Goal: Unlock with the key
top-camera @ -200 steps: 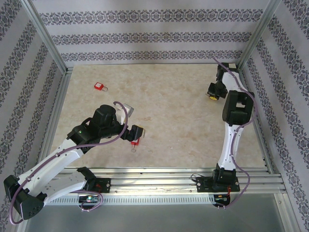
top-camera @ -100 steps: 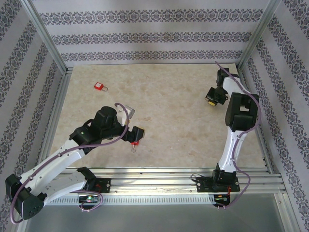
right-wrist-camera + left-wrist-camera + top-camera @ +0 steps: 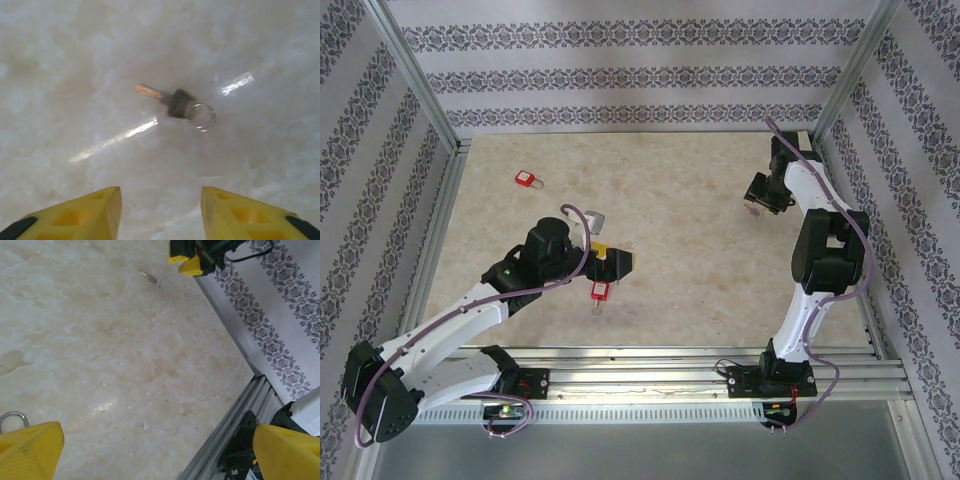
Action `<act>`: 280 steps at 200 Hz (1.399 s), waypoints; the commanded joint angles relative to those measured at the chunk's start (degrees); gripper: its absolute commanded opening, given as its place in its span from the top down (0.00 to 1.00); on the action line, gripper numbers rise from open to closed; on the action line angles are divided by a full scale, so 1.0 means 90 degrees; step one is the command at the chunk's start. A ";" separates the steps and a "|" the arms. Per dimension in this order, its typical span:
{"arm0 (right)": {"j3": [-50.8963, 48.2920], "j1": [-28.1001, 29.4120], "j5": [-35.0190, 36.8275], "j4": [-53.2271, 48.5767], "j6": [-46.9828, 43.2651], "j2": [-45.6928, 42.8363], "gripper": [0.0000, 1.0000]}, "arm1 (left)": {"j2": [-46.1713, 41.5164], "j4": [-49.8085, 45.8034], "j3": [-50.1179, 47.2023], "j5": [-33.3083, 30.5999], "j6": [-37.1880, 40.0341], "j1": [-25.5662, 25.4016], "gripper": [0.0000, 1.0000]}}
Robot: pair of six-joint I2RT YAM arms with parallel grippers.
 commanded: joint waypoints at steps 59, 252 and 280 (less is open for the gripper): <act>0.0397 -0.0249 0.0192 0.0000 -0.0093 0.1123 0.57 | -0.0892 -0.0962 0.0273 -0.0190 0.0480 -0.0052 0.00; 0.1463 -0.0260 0.0389 -0.0716 -0.0204 0.1964 0.74 | -0.1095 -0.1306 0.0267 -0.0370 0.0613 -0.0057 0.00; 0.1544 -0.0210 0.0506 -0.0793 -0.0194 0.2025 0.85 | -0.1102 -0.1333 0.0258 -0.0370 0.0598 -0.0052 0.00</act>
